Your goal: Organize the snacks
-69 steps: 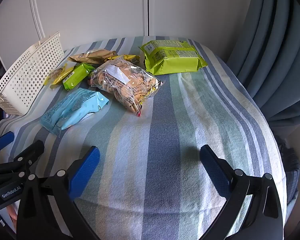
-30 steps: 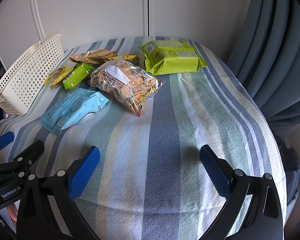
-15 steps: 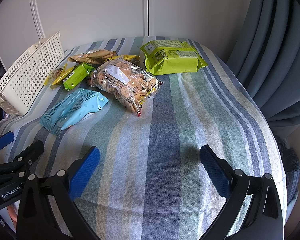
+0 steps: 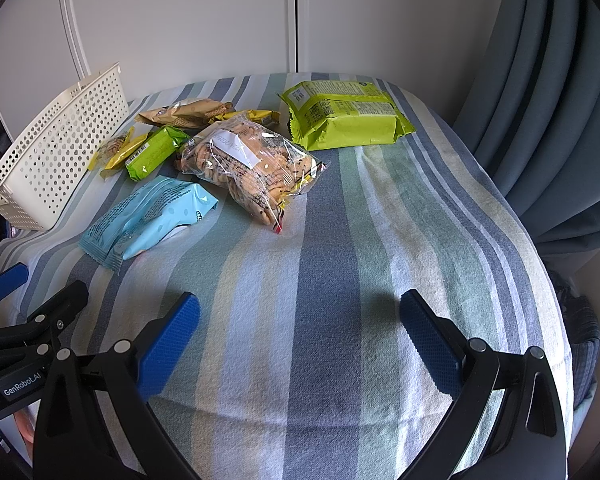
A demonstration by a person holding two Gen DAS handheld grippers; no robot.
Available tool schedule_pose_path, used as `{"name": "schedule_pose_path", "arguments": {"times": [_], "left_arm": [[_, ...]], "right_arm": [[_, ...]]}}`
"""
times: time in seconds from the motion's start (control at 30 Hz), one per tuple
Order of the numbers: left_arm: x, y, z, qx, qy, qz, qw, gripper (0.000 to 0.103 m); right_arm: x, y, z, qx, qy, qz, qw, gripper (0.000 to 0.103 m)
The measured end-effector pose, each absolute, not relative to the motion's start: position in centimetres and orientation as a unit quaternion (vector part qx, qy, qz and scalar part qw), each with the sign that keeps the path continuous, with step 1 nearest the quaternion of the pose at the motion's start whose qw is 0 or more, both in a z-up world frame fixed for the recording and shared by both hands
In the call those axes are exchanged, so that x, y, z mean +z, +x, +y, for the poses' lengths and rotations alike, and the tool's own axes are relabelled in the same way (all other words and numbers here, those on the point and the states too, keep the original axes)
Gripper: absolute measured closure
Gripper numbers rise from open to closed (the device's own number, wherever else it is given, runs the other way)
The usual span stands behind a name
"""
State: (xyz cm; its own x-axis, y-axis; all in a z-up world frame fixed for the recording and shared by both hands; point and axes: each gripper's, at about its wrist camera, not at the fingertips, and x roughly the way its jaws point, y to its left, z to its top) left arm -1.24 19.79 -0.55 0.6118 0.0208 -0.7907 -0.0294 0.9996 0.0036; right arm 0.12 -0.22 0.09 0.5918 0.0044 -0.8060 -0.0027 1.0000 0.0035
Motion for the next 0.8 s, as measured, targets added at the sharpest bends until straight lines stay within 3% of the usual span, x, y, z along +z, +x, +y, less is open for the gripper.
{"name": "schedule_pose_path", "arguments": {"times": [0.8], "left_arm": [[-0.45, -1.2, 19.51, 0.016, -0.004, 0.441, 0.897, 0.002]], "right_arm": [[0.27, 0.29, -0.19, 0.021, -0.008, 0.462, 0.886, 0.005]]}}
